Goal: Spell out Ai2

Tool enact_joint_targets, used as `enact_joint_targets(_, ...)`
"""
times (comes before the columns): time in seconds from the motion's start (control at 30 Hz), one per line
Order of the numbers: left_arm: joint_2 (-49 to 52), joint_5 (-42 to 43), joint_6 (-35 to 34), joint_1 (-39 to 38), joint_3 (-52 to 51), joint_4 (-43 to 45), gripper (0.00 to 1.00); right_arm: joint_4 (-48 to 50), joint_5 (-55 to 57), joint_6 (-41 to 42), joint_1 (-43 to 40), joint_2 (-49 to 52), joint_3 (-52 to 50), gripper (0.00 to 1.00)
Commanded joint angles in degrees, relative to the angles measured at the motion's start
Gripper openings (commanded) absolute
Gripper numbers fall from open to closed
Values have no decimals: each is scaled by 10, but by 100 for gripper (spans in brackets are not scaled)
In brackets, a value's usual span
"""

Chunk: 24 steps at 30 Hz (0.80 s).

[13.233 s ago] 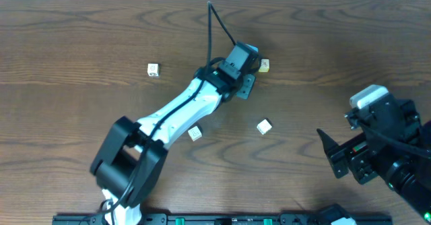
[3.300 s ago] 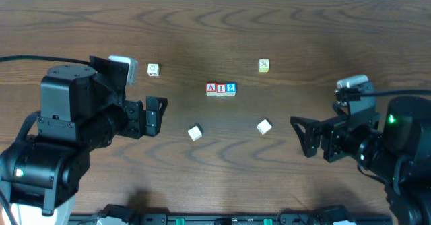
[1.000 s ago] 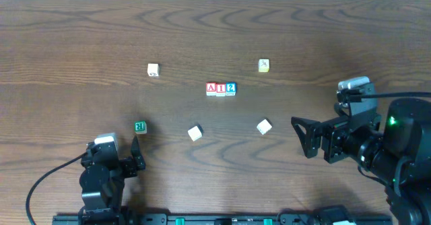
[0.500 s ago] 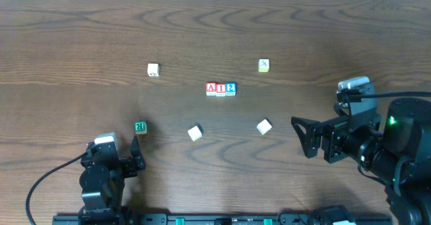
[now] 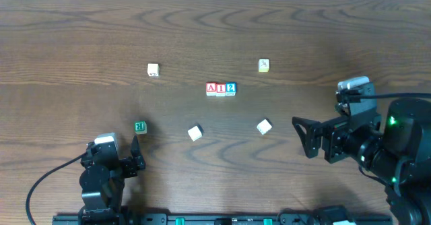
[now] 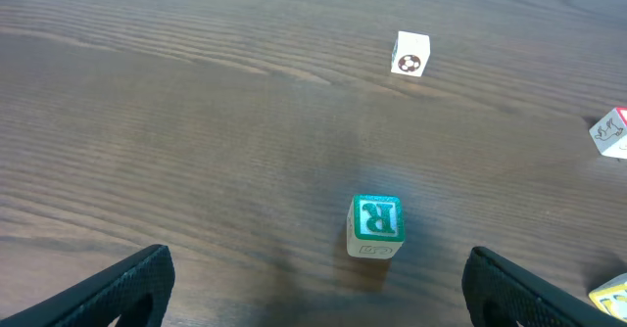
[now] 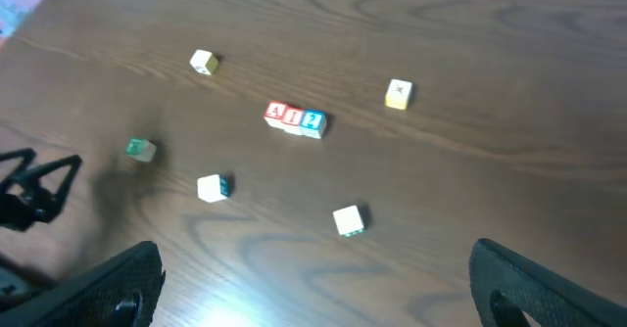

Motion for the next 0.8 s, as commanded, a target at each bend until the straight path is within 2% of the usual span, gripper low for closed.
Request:
enact_joint_targets(0.0,-5,2,10,-2,-8,3,95,4,20,-122,-2,-10,-14,99)
enact_joint_targets(0.13,-5,2,10,-2,-8,3,95,47,20,-248,-9,-77,-86,99)
enact_joint_targets(0.27,-5,2,10,-2,-8,3,95,108,20,-321,-11,-185,-207,99)
enact_joint_targets(0.53,-5,2,10,-2,-8,3,95,159,1,-328,-12,-404,-450,99)
enact_joint_targets(0.77,-5,2,10,-2,-8,3,95,172,-40,-328,-12,-501,-565,99)
